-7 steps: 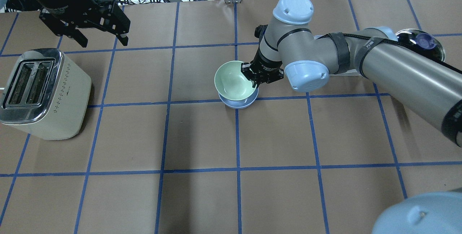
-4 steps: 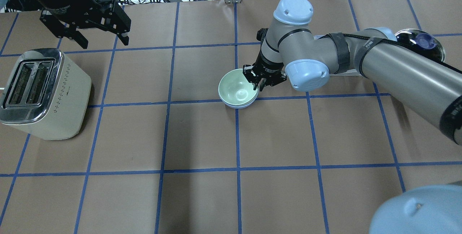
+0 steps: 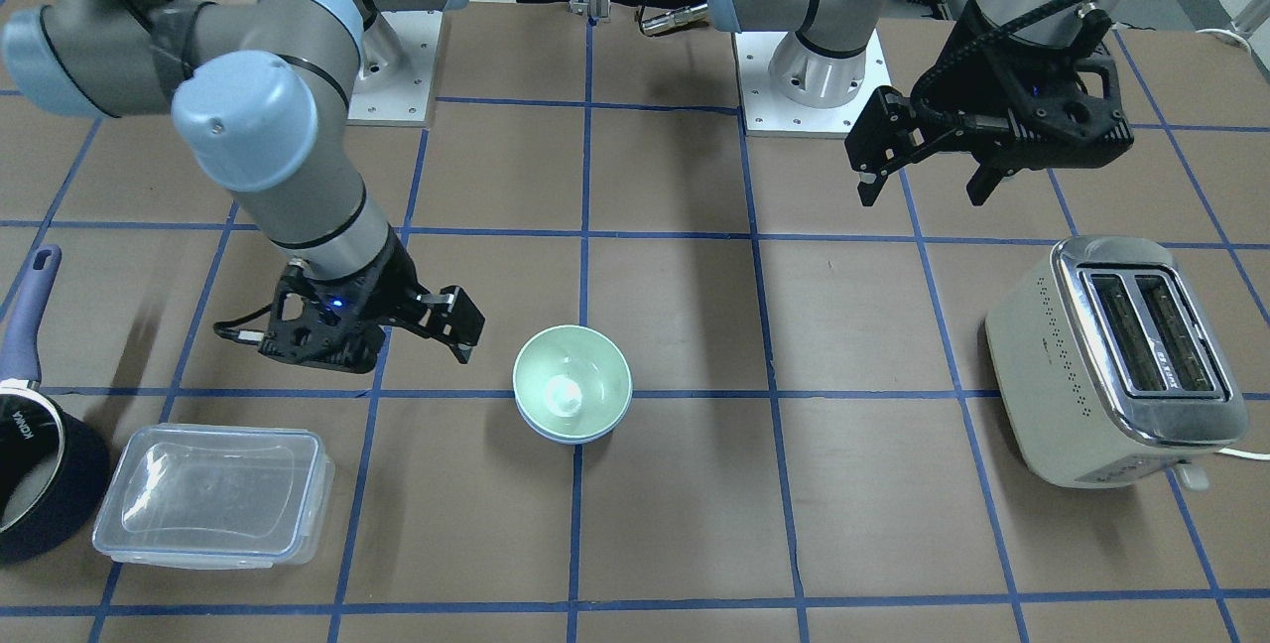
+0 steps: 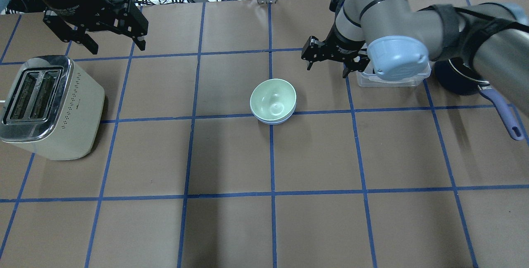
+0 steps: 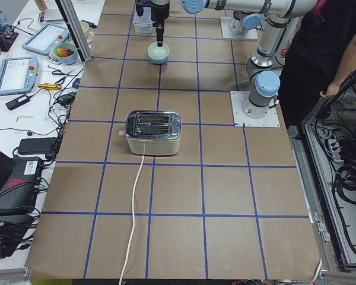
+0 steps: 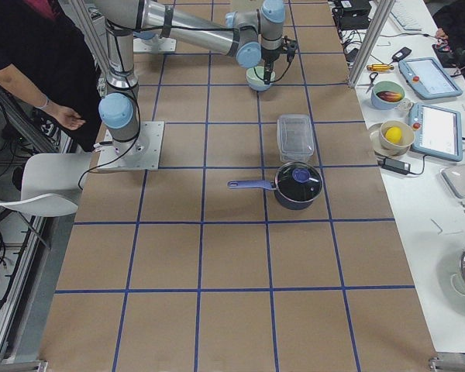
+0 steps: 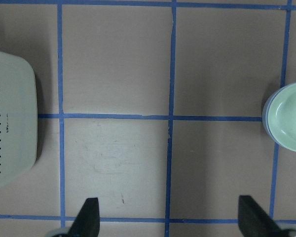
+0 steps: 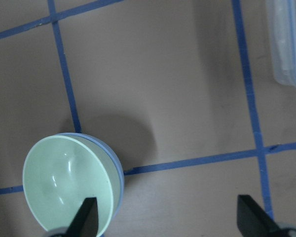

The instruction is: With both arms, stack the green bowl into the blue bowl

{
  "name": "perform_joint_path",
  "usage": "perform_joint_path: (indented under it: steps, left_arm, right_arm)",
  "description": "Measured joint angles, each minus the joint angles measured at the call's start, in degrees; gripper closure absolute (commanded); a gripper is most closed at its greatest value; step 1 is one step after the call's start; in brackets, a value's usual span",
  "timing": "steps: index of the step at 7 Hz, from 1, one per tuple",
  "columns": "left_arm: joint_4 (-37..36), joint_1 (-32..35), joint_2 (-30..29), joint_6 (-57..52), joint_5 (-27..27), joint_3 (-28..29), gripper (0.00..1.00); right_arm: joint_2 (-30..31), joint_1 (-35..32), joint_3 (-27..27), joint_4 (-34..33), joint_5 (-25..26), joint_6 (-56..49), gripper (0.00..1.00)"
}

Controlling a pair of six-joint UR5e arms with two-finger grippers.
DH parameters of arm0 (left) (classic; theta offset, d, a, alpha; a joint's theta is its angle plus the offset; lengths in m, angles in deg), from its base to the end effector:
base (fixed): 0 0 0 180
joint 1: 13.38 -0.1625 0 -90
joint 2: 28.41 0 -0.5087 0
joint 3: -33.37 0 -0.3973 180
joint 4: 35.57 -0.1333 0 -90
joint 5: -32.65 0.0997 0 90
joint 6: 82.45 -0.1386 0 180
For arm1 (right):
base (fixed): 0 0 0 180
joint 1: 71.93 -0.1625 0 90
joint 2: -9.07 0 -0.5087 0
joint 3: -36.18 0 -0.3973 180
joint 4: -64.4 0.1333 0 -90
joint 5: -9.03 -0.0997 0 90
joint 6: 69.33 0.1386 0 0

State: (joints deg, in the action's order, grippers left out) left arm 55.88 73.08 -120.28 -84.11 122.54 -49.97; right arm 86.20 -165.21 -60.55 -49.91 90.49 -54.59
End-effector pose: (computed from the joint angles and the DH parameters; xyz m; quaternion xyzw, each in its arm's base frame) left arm -0.1012 -0.5274 0.5715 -0.0164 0.9994 -0.0292 0.0004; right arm 0.1879 -0.5884 0.3967 0.0964 0.9917 -0.0288 0.0799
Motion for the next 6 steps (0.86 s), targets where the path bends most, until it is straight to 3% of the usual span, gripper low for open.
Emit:
perform_joint_path:
  steps: [3, 6]
  left_arm:
    - [-0.78, 0.10, -0.08, -0.10, 0.03, -0.07, 0.00]
    - [-0.76, 0.11, -0.14, -0.10, 0.03, -0.18, 0.00]
  right_arm:
    - [9.65, 3.84, 0.15, 13.26, 7.14, -9.36, 0.00]
    - [14.80, 4.07, 2.21, 22.69, 8.07, -10.14, 0.00]
